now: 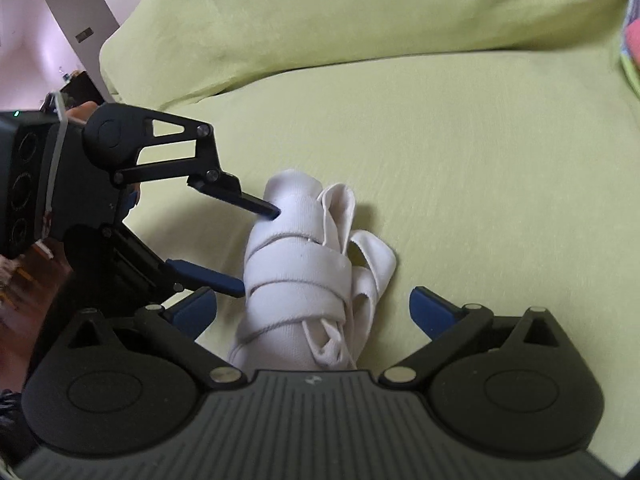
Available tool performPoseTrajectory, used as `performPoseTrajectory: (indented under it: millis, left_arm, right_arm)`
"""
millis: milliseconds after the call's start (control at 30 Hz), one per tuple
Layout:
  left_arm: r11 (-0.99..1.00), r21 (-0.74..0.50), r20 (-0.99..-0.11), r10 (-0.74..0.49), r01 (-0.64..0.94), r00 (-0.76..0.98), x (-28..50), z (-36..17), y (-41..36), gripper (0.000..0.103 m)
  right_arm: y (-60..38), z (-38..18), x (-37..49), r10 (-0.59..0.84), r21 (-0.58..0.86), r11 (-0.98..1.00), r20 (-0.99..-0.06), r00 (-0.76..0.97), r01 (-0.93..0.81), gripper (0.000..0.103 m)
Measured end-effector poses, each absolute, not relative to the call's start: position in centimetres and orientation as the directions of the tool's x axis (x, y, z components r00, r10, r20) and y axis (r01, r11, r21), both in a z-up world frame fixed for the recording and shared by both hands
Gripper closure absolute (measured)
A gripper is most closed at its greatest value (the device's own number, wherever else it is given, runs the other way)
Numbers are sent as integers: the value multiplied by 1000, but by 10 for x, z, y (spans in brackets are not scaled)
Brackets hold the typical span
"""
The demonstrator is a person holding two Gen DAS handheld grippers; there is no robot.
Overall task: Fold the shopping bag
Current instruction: 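Press the wrapped bundle with the right gripper while the left gripper holds it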
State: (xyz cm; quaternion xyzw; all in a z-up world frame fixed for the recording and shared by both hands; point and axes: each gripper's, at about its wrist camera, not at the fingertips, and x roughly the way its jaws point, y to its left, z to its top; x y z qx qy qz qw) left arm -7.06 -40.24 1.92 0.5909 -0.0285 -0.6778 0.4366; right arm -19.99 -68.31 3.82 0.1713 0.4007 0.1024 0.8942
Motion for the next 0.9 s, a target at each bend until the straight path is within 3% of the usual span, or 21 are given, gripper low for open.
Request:
performPoseTrajectory:
  millis: [267,500,833,900]
  left_arm:
    - [-622,556,-775,-628,551,73,-68,19,-405,45]
    - [-623,559,-769,-636,547,60,-64,17,-405,45]
    - [-619,567,-761,-647,544,56,-62,17,-407,45]
    - [-621,565,-761,-647,543,52,-61,17,-407,45]
  right_arm:
    - [-696,11,-152,419,451,886,-687,594,-104,0]
    - [-678,7,-149,379,366,919,-709,595,-149,1]
    - [-657,31,-156,239,243,967,-780,579,-71,34]
    - [-656,33,-153,231,232,970,-797,558,-69,35]
